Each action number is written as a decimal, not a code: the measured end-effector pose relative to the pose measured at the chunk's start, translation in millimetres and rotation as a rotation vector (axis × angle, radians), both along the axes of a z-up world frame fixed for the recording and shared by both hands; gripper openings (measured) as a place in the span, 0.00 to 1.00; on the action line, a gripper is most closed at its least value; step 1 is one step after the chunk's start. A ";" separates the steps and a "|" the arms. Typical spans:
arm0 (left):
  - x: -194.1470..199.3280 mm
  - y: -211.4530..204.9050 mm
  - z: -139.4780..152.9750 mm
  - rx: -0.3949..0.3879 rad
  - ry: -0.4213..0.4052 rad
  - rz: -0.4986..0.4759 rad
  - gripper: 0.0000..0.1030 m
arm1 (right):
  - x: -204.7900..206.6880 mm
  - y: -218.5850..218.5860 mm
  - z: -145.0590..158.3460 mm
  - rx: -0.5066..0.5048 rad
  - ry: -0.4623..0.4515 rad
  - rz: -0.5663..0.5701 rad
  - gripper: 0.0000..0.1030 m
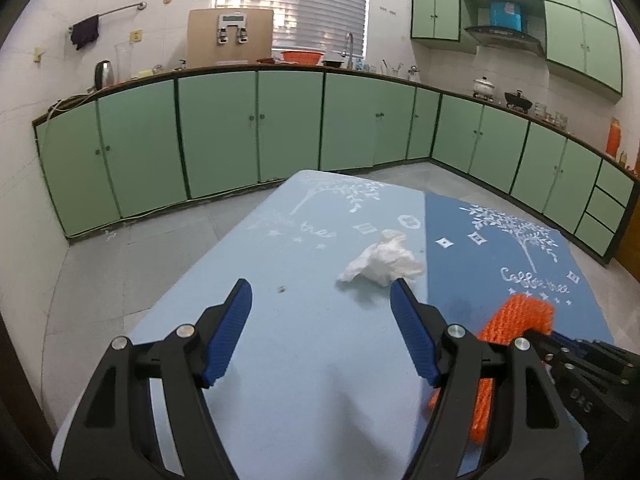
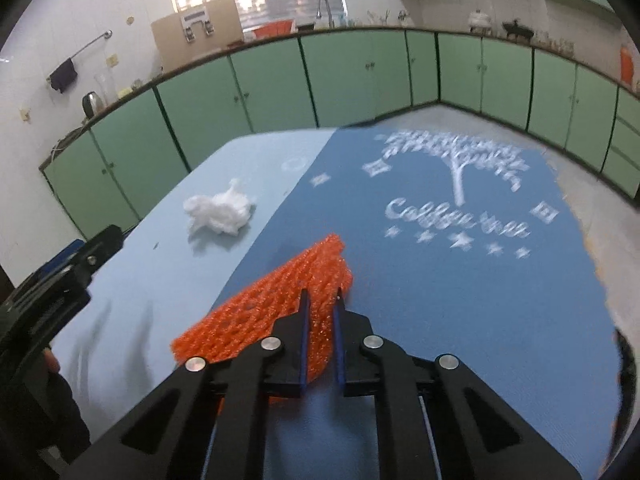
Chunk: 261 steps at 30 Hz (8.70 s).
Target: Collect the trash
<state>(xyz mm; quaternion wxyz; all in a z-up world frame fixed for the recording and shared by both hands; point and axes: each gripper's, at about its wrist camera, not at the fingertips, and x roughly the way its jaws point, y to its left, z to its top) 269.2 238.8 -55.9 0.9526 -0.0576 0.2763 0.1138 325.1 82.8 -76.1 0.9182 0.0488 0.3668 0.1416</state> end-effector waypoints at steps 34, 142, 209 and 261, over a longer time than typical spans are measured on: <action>24.2 -54.1 16.2 -0.077 -0.054 -0.151 0.07 | -7.8 -103.3 38.1 0.055 -0.099 -0.126 0.10; -208.0 -294.2 69.9 -0.016 -0.131 -0.511 0.90 | -303.0 -310.9 97.5 0.008 -0.258 -0.404 0.94; -239.3 -276.0 66.4 0.020 -0.196 -0.441 0.90 | -315.5 -277.6 87.2 0.000 -0.334 -0.320 0.94; -238.4 -275.2 65.8 0.024 -0.194 -0.439 0.90 | -313.5 -277.0 86.7 0.001 -0.334 -0.318 0.94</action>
